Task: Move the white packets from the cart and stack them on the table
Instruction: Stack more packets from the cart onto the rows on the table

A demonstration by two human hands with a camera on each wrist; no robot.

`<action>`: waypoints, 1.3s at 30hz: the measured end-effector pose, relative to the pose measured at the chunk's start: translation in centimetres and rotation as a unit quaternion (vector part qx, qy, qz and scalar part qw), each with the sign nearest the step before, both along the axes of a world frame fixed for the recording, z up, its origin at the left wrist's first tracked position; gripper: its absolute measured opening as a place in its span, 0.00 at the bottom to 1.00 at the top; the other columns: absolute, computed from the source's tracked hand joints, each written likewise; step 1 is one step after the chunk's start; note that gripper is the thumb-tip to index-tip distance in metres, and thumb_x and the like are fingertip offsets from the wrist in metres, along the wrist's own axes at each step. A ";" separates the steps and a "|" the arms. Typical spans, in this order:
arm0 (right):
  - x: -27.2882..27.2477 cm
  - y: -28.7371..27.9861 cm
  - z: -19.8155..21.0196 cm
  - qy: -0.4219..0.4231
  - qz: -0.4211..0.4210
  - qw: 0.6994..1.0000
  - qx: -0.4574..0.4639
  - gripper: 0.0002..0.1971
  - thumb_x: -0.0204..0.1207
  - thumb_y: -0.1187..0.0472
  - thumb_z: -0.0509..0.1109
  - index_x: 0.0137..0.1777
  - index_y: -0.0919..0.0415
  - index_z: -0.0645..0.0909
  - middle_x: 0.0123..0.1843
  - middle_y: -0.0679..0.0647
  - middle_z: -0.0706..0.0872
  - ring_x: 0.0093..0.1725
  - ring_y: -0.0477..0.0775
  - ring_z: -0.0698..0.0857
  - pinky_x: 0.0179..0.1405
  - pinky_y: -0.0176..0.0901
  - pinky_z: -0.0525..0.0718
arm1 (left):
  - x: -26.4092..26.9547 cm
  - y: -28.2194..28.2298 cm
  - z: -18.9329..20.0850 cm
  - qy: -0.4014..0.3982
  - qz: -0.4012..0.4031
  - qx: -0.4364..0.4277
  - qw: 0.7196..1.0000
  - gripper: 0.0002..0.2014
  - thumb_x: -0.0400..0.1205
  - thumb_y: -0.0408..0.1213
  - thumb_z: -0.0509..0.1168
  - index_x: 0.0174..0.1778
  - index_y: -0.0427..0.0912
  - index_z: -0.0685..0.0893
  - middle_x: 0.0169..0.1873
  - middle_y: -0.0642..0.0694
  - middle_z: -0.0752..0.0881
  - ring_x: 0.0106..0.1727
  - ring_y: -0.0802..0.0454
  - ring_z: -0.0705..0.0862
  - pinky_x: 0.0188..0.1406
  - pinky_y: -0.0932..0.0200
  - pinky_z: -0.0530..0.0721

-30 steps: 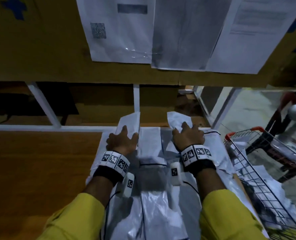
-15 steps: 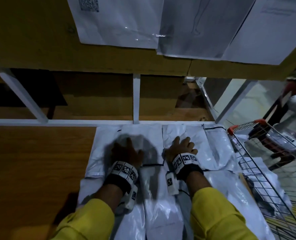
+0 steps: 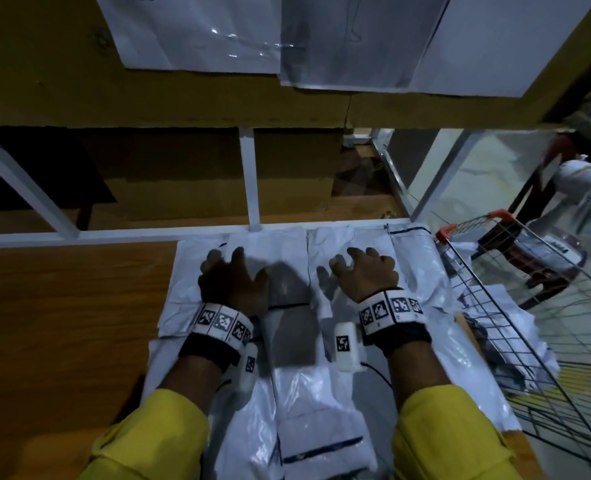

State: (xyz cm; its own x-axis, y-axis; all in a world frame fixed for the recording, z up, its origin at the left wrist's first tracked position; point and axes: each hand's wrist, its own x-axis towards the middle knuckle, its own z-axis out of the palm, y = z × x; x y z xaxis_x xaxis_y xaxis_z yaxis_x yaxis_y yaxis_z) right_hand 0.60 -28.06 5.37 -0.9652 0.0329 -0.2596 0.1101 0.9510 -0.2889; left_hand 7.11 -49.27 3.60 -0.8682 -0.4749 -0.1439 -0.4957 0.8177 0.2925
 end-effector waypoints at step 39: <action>16.9 26.2 4.4 0.055 -0.051 0.973 -0.218 0.22 0.84 0.47 0.66 0.74 0.55 0.81 0.71 0.57 0.84 0.69 0.61 0.82 0.69 0.52 0.79 | 10.0 23.3 8.1 0.128 -0.263 0.066 0.954 0.29 0.81 0.62 0.67 0.76 0.55 0.77 0.76 0.52 0.78 0.79 0.48 0.73 0.78 0.41 0.67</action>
